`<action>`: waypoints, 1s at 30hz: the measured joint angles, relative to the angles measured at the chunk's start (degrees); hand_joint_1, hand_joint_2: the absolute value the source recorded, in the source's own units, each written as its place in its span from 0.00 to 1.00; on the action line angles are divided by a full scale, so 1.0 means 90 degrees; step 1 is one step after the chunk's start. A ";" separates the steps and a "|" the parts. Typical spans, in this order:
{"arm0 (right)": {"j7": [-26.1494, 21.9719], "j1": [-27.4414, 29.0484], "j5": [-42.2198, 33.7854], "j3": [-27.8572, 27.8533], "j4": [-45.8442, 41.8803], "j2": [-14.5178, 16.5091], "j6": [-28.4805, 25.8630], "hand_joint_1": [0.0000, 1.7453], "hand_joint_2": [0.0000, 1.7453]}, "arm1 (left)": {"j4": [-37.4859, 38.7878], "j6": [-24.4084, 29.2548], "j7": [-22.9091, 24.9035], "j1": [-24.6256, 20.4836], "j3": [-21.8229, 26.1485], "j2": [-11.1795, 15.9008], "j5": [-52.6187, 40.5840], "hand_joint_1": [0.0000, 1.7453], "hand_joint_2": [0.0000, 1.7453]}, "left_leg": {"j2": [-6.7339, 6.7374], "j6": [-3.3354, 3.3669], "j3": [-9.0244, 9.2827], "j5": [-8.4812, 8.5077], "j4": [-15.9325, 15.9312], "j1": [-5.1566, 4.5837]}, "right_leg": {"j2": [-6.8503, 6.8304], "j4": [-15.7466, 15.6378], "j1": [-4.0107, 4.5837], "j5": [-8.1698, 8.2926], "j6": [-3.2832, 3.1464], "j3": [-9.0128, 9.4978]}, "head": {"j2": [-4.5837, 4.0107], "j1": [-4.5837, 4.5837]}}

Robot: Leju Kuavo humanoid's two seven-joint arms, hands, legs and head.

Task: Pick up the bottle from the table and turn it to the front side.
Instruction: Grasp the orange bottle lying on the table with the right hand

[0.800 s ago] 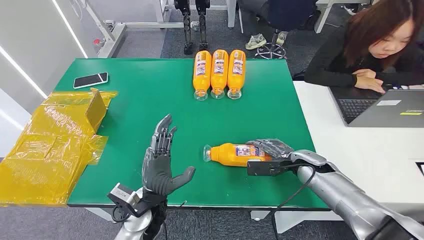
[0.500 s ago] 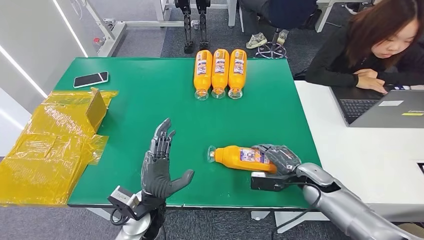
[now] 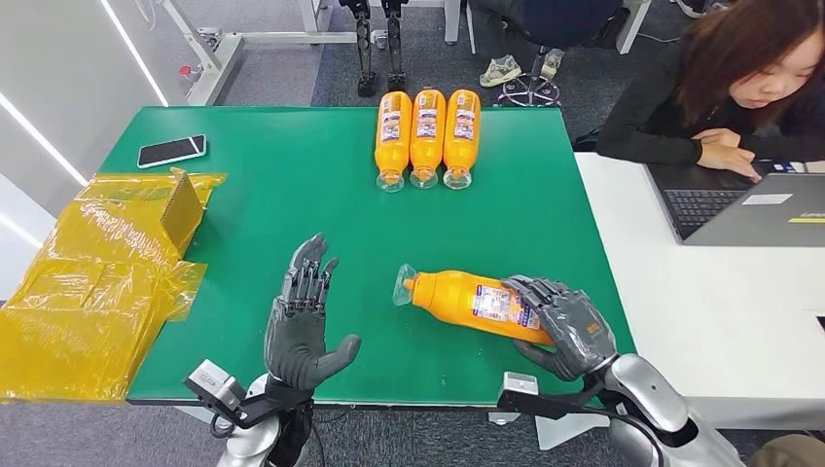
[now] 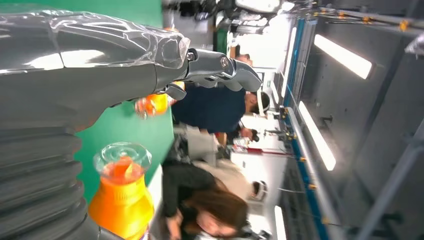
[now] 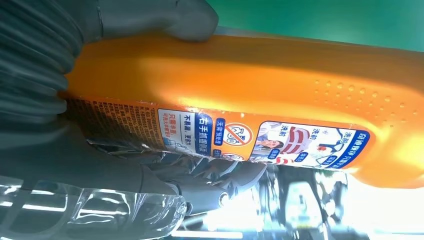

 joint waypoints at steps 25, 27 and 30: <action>-0.0369 0.1420 0.1208 -0.0284 -0.1471 0.1627 -0.0836 1.00 1.00 | 0.0524 -0.1458 0.0072 -0.0297 0.0441 -0.0461 0.1163 0.00 1.00 | 0.0006 -0.0003 -0.0010 0.0002 -0.0002 0.0003 | 0.0004 0.0004 0.0000 0.0000 -0.0001 -0.0012 | 0.0000 0.0000; -0.0348 0.1499 0.1360 -0.0235 -0.1436 0.1863 -0.0840 1.00 1.00 | 0.0446 -0.1688 0.0147 -0.0286 0.0440 -0.0462 0.1340 0.00 1.00 | 0.0006 -0.0003 -0.0010 0.0002 -0.0003 0.0003 | 0.0004 0.0005 0.0001 0.0000 -0.0002 -0.0012 | 0.0000 -0.0001; -0.0320 0.1546 0.1487 -0.0167 -0.1395 0.2142 -0.0772 1.00 1.00 | 0.0316 -0.1882 0.0264 -0.0277 0.0416 -0.0462 0.1454 0.00 1.00 | 0.0008 -0.0004 -0.0009 0.0003 -0.0004 0.0003 | 0.0005 0.0005 0.0001 0.0000 -0.0002 -0.0013 | 0.0000 -0.0001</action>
